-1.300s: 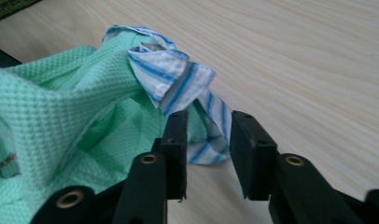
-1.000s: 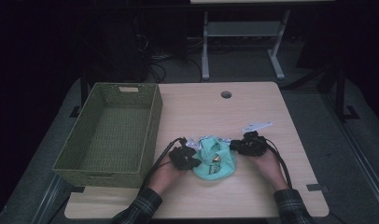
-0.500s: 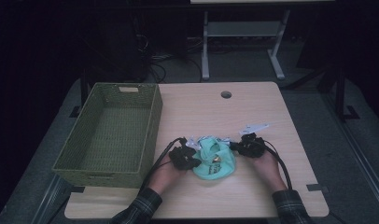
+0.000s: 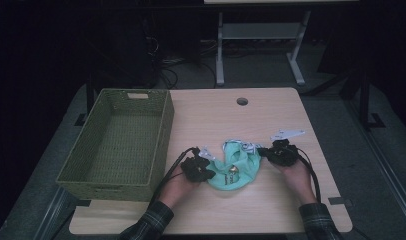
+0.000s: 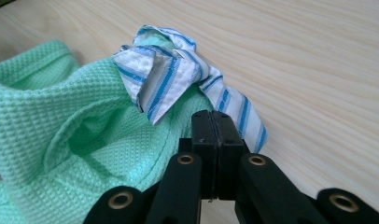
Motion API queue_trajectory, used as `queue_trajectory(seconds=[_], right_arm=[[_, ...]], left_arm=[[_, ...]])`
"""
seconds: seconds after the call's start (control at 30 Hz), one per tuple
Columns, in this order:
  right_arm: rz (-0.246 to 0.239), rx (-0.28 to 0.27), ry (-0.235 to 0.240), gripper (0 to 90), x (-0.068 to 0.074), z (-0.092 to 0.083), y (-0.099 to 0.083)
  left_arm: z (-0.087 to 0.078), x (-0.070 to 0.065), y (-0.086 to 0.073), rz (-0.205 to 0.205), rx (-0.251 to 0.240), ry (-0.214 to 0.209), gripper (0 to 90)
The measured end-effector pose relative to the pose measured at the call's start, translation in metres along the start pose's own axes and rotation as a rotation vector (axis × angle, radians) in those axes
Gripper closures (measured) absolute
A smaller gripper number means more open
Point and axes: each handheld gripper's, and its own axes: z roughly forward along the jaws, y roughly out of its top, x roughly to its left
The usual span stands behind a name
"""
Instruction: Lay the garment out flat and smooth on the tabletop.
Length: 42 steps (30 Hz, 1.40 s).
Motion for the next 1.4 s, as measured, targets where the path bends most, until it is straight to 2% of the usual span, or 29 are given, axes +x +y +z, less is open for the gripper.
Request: queue_trajectory(seconds=[0.33,0.5,0.63,0.73,0.83,0.97,1.13,1.17,1.3,1.4], right_arm=[[0.055,0.002,-0.066,89.2,-0.024,-0.020,-0.011],[0.104,0.009,-0.063,89.5,-0.036,-0.028,-0.021],[0.119,0.048,-0.068,89.4,-0.040,-0.024,-0.029],[0.106,0.042,-0.067,87.0,-0.038,-0.024,-0.027],[0.091,0.037,-0.079,78.3,-0.034,-0.028,-0.024],[0.077,0.000,-0.076,72.9,-0.032,-0.039,-0.019],[0.064,-0.035,-0.050,71.4,-0.029,-0.046,-0.009],[0.068,-0.017,-0.038,70.4,-0.028,-0.045,-0.004],[0.049,-0.039,-0.026,70.6,-0.025,-0.042,0.006],[0.041,-0.033,-0.010,70.7,-0.023,-0.037,0.017]], left_arm=[[0.000,0.000,0.000,0.001,-0.001,0.001,89.2],[0.000,0.000,0.000,0.002,-0.001,0.002,89.3],[0.000,0.000,0.000,0.002,-0.001,0.003,89.3],[0.000,-0.001,0.000,0.002,-0.003,0.005,89.3],[0.000,0.000,0.000,0.004,-0.001,0.002,89.3],[0.000,0.000,0.000,0.003,-0.003,0.004,89.3],[0.000,-0.001,0.000,0.002,-0.003,0.005,89.3],[0.000,-0.001,0.000,0.002,-0.003,0.006,89.2],[0.000,0.000,0.000,0.005,-0.003,0.006,89.3],[0.000,0.000,0.000,0.004,-0.005,0.003,89.2]])
